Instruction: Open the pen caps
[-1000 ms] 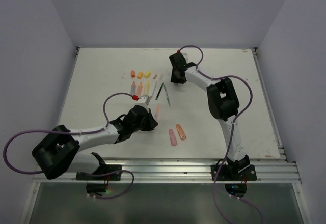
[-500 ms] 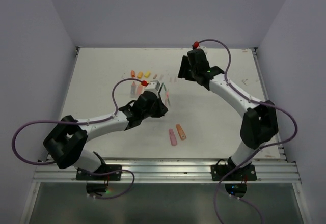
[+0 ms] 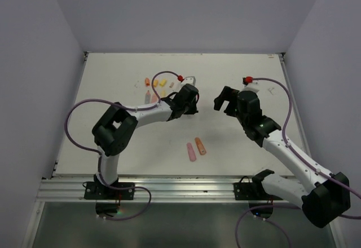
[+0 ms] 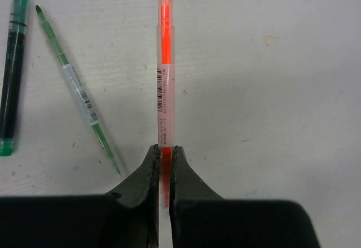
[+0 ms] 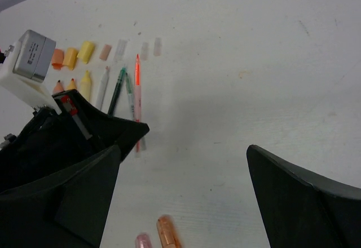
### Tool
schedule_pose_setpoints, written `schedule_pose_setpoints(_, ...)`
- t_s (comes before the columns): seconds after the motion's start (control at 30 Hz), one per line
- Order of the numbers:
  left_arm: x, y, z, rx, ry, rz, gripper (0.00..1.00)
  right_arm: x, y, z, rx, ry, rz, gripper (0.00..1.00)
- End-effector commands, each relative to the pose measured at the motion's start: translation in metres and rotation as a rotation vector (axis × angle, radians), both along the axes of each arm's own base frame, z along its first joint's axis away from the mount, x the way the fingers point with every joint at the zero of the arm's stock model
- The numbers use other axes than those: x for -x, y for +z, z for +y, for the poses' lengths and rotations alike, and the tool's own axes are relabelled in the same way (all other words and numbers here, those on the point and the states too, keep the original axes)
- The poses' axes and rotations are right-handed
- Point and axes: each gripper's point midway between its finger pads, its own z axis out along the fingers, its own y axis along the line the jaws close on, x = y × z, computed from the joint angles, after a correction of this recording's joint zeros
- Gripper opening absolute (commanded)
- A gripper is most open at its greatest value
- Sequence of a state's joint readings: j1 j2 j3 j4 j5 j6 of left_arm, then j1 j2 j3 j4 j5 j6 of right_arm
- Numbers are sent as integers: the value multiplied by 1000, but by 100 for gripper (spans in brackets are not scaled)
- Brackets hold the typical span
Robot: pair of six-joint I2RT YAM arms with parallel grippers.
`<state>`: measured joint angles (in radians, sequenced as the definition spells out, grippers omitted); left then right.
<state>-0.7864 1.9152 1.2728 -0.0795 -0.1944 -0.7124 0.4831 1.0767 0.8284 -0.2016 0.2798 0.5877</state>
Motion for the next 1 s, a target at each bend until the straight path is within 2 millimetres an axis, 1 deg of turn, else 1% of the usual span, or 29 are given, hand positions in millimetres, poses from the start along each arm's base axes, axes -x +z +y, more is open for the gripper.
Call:
schedule_pose_setpoints(0.0, -21, -21, 13, -111, 53, 10, 0, -3, 21, -16, -54, -90, -141, 99)
schedule_pose_setpoints(0.03, -27, -19, 11, -111, 57, 6, 0, -1, 14, -20, -42, -101, -139, 98)
schedule_pose_setpoints(0.07, -29, -30, 13, -133, 66, 19, 0, 0, 14, -21, -45, -106, -145, 99)
schedule_pose_setpoints(0.1, -31, -34, 15, -147, 70, 24, 0, 1, 16, -22, -48, -109, -154, 98)
schedule_pose_setpoints(0.13, -37, -32, 13, -146, 76, 15, 0, 2, 17, -23, -52, -109, -160, 99)
schedule_pose_setpoints(0.17, -39, -40, 15, -163, 82, 23, 1, 3, 18, -23, -55, -108, -161, 99)
schedule_pose_setpoints(0.2, -41, -42, 17, -176, 85, 25, 2, 3, 18, -23, -56, -107, -161, 99)
schedule_pose_setpoints(0.23, -46, -38, 14, -173, 89, 16, 3, 3, 18, -21, -60, -99, -162, 99)
schedule_pose_setpoints(0.27, -48, -44, 17, -186, 96, 23, 4, 4, 17, -21, -58, -97, -161, 99)
schedule_pose_setpoints(0.33, -52, -44, 18, -198, 98, 16, 8, 4, 13, -21, -61, -96, -156, 98)
schedule_pose_setpoints(0.37, -52, -47, 18, -206, 99, 19, 11, 4, 12, -20, -63, -93, -153, 99)
schedule_pose_setpoints(0.43, -54, -49, 20, -215, 102, 24, 14, 3, 13, -19, -70, -92, -161, 99)
schedule_pose_setpoints(0.53, -52, -56, 25, -234, 109, 38, 18, 3, 12, -19, -70, -89, -159, 98)
schedule_pose_setpoints(0.67, -49, -60, 24, -232, 99, 54, 24, 5, 5, -19, -68, -89, -146, 99)
schedule_pose_setpoints(0.7, -47, -61, 24, -227, 92, 60, 25, 3, 9, -17, -78, -84, -164, 98)
schedule_pose_setpoints(0.9, -37, -71, 26, -233, 86, 88, 27, 3, 8, -17, -83, -88, -168, 99)
schedule_pose_setpoints(0.97, -37, -70, 26, -229, 85, 88, 27, 3, 8, -17, -85, -85, -171, 98)
